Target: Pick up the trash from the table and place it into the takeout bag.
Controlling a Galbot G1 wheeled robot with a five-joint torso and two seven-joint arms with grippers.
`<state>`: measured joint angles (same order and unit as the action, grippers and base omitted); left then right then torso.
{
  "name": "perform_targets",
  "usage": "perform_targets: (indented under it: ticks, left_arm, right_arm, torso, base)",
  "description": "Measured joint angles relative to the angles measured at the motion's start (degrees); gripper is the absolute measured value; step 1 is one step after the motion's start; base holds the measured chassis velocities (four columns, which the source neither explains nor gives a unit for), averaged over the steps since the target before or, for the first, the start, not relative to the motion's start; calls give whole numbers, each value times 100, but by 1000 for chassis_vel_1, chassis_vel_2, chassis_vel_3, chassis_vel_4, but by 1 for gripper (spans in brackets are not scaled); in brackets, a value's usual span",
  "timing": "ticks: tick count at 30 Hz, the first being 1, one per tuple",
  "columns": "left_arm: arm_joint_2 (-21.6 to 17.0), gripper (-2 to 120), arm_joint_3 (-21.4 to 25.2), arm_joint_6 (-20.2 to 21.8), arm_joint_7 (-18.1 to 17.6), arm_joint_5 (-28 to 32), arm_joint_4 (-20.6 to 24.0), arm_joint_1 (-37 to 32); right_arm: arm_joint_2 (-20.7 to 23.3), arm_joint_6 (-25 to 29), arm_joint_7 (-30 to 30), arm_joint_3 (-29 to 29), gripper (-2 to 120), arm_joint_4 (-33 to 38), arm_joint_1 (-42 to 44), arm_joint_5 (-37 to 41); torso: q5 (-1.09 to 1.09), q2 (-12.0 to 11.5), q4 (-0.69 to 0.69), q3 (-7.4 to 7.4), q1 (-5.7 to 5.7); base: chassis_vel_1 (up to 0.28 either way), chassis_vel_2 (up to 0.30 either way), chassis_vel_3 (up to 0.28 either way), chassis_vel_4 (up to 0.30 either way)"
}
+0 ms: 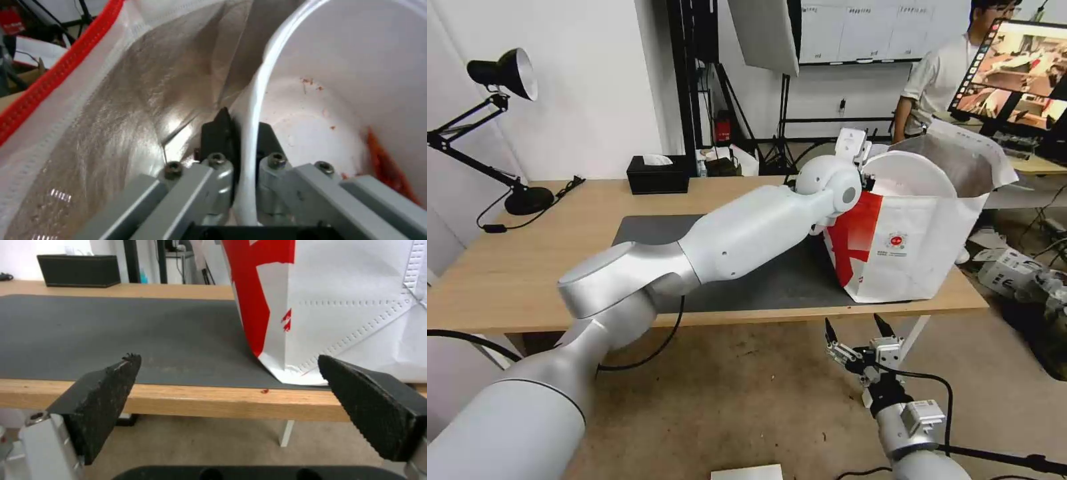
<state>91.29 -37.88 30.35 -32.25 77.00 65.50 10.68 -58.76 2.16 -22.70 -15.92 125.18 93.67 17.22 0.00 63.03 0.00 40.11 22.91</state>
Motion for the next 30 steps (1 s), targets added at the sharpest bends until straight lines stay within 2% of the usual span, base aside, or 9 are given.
perform_targets:
  ticks: [1,12,13,20,23,26,27,29,30]
  left_arm:
    - [0,7,0,0,0,0,0,0]
    - [0,50,26,10,-4,94,73,37]
    - [0,50,26,10,-4,94,73,37]
    - [-4,80,224,-438,-17,75,360,174]
    - [-11,87,400,-581,-37,18,465,284]
    - [-162,98,636,-656,-106,-79,630,430]
    - [-162,98,636,-656,-106,-79,630,430]
    - [-560,100,773,-659,-215,-10,912,489]
    - [-560,100,773,-659,-215,-10,912,489]
  right_arm:
    - [0,0,0,0,100,0,0,0]
    - [0,0,0,0,100,0,0,0]
    - [0,0,0,0,100,0,0,0]
    - [0,0,0,0,100,0,0,0]
    - [0,0,0,0,100,0,0,0]
    - [0,0,0,0,100,0,0,0]
    - [0,0,0,0,100,0,0,0]
    - [0,0,0,0,100,0,0,0]
    - [0,0,0,0,100,0,0,0]
  torso:
    - [0,0,0,0,0]
    - [0,0,0,0,0]
    - [0,0,0,0,0]
    - [0,0,0,0,0]
    - [0,0,-2,0,0]
    - [0,0,-3,0,0]
    - [0,0,-3,0,0]
    - [0,0,-2,0,0]
    - [0,0,-2,0,0]
  base:
    - [0,0,0,0]
    - [0,0,0,0]
    - [0,0,0,0]
    - [0,0,0,0]
    - [0,0,0,0]
    - [0,0,0,0]
    - [0,0,0,0]
    - [0,0,0,0]
    - [0,0,0,0]
